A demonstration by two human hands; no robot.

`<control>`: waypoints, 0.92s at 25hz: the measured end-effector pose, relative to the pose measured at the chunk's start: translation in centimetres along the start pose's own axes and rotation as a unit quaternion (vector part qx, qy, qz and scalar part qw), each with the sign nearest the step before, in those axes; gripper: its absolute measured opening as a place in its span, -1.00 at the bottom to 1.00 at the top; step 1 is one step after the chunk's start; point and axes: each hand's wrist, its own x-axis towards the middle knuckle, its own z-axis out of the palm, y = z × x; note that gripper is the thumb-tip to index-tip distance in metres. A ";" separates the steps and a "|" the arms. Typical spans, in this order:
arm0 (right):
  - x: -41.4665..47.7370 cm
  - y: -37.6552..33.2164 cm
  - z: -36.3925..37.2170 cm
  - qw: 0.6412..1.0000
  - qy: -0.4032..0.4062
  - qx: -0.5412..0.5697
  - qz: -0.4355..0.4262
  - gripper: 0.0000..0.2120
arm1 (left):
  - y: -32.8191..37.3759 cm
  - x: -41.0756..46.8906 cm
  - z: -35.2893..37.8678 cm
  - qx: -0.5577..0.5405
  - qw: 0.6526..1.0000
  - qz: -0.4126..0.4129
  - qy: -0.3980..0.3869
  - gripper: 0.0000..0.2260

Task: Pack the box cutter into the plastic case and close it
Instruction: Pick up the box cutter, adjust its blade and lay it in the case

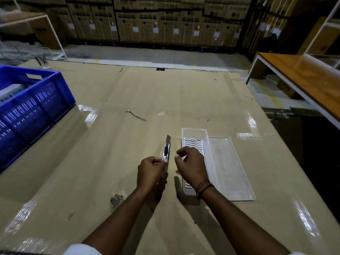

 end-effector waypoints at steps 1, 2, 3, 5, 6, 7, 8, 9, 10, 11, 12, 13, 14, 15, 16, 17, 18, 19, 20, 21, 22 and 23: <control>0.3 -0.3 -0.1 0.999 0.003 0.027 0.031 -0.84 | 0.4 -0.2 -0.1 -0.033 0.999 0.002 -0.003 -0.83; 0.7 -0.5 -0.1 0.997 0.003 0.053 0.061 -0.85 | 1.0 -0.5 -0.1 -0.065 0.998 0.003 -0.009 -0.82; 1.1 -0.6 -0.2 0.993 0.001 0.082 0.085 -0.85 | 1.6 -0.8 -0.1 -0.094 0.995 0.005 -0.017 -0.82; 1.9 -1.0 -0.6 0.982 -0.008 0.150 0.117 -0.75 | 2.4 -1.4 0.2 -0.138 0.990 0.012 -0.040 -0.87; 2.2 -1.3 -0.9 0.974 -0.010 0.187 0.127 -0.71 | 2.8 -1.6 0.3 -0.149 0.987 0.018 -0.051 -0.89; 2.4 -1.7 -1.3 0.967 -0.012 0.216 0.131 -0.68 | 3.1 -1.8 0.5 -0.154 0.986 0.028 -0.059 -0.89; 2.7 -2.1 -1.7 0.962 -0.012 0.236 0.134 -0.67 | 3.3 -1.9 0.7 -0.158 0.985 0.036 -0.065 -0.88; 2.9 -2.3 -2.1 0.960 -0.011 0.245 0.135 -0.66 | 3.5 -2.1 0.9 -0.163 0.983 0.040 -0.069 -0.87; 3.1 -2.4 -2.3 0.959 -0.010 0.248 0.133 -0.66 | 3.7 -2.2 1.1 -0.171 0.981 0.044 -0.075 -0.86; 3.2 -2.5 -2.6 0.960 -0.009 0.250 0.129 -0.66 | 4.0 -2.3 1.3 -0.176 0.980 0.048 -0.081 -0.87; 3.4 -2.5 -2.8 0.959 -0.008 0.251 0.127 -0.67 | 4.3 -2.5 1.3 -0.175 0.980 0.053 -0.083 -0.87; 3.5 -2.5 -3.0 0.959 -0.008 0.254 0.125 -0.68 | 4.6 -2.6 1.3 -0.168 0.980 0.061 -0.083 -0.87; 3.7 -2.6 -3.2 0.959 -0.008 0.257 0.123 -0.69 | 4.9 -2.8 1.2 -0.160 0.981 0.071 -0.083 -0.86; 3.8 -2.6 -3.5 0.958 -0.008 0.260 0.119 -0.70 | 5.2 -3.0 1.1 -0.153 0.981 0.081 -0.087 -0.83; 3.9 -2.7 -3.8 0.958 -0.008 0.262 0.114 -0.71 | 5.5 -3.2 0.9 -0.148 0.980 0.090 -0.097 -0.76; 4.1 -2.7 -4.0 0.958 -0.007 0.264 0.107 -0.72 | 5.6 -3.5 0.6 -0.146 0.978 0.100 -0.113 -0.66; 4.2 -2.7 -4.3 0.958 -0.006 0.267 0.101 -0.72 | 5.8 -3.6 0.3 -0.139 0.974 0.114 -0.134 -0.54; 4.4 -2.7 -4.5 0.958 -0.005 0.271 0.096 -0.72 | 5.8 -3.7 -0.1 -0.119 0.972 0.134 -0.154 -0.42; 4.5 -2.7 -4.7 0.956 -0.005 0.277 0.093 -0.72 | 5.9 -3.6 -0.5 -0.084 0.969 0.157 -0.170 -0.31; 4.6 -2.6 -4.9 0.954 -0.003 0.285 0.089 -0.72 | 6.0 -3.6 -0.8 -0.041 0.965 0.182 -0.184 -0.23; 4.7 -2.6 -5.0 0.952 -0.002 0.293 0.084 -0.72 | 6.2 -3.6 -1.2 -0.004 0.958 0.207 -0.197 -0.18; 4.8 -2.5 -5.1 0.951 -0.003 0.299 0.080 -0.72 | 6.3 -3.6 -1.4 0.022 0.951 0.228 -0.207 -0.15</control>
